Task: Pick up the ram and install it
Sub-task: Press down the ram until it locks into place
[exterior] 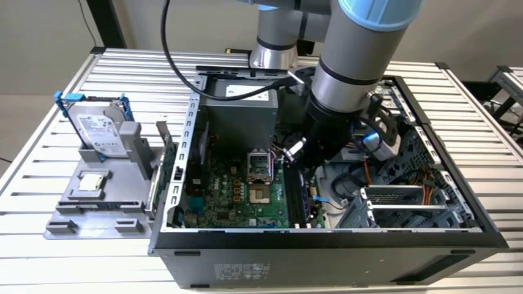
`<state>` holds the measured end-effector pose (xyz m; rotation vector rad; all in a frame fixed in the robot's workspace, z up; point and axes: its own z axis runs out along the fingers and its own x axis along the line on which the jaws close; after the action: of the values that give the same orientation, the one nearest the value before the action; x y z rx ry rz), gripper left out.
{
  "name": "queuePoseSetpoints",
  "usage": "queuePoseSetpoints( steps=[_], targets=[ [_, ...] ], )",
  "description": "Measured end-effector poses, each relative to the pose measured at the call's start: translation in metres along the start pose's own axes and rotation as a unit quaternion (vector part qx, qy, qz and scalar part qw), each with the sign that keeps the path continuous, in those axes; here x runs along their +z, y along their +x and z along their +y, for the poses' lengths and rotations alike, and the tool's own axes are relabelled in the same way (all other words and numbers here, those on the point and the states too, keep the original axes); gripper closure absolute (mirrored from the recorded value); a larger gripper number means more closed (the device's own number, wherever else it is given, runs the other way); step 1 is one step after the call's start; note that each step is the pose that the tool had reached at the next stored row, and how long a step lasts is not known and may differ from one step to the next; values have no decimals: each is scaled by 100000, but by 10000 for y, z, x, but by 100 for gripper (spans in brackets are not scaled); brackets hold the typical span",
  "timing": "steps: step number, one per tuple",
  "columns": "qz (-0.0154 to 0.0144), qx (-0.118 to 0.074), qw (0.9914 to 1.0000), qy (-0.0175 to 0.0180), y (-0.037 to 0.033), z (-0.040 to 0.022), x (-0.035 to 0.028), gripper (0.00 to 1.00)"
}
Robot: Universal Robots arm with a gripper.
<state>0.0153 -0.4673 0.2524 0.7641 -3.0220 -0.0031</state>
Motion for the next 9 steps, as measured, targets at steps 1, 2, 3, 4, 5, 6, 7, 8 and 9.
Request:
queuePoseSetpoints(
  steps=[1, 2, 3, 4, 5, 6, 7, 8, 9],
  targets=[
    [-6, -872, 99996, -2, 0, 0, 1, 100],
    [-12, -1828, 99983, -7, 0, 0, 4, 100],
    [-24, -2723, 99963, -14, 0, 0, 7, 100],
    [-34, -3597, 99935, -20, 0, 0, 11, 100],
    [-39, -4548, 99897, -25, 0, 0, 14, 100],
    [-59, -5421, 99853, -42, 0, 0, 19, 100],
    [-80, -6321, 99800, -65, 0, 0, 23, 100],
    [-91, -7214, 99739, -77, -1, 0, 28, 100],
    [-82, -8169, 99666, -66, -1, 0, 31, 100]
  ],
)
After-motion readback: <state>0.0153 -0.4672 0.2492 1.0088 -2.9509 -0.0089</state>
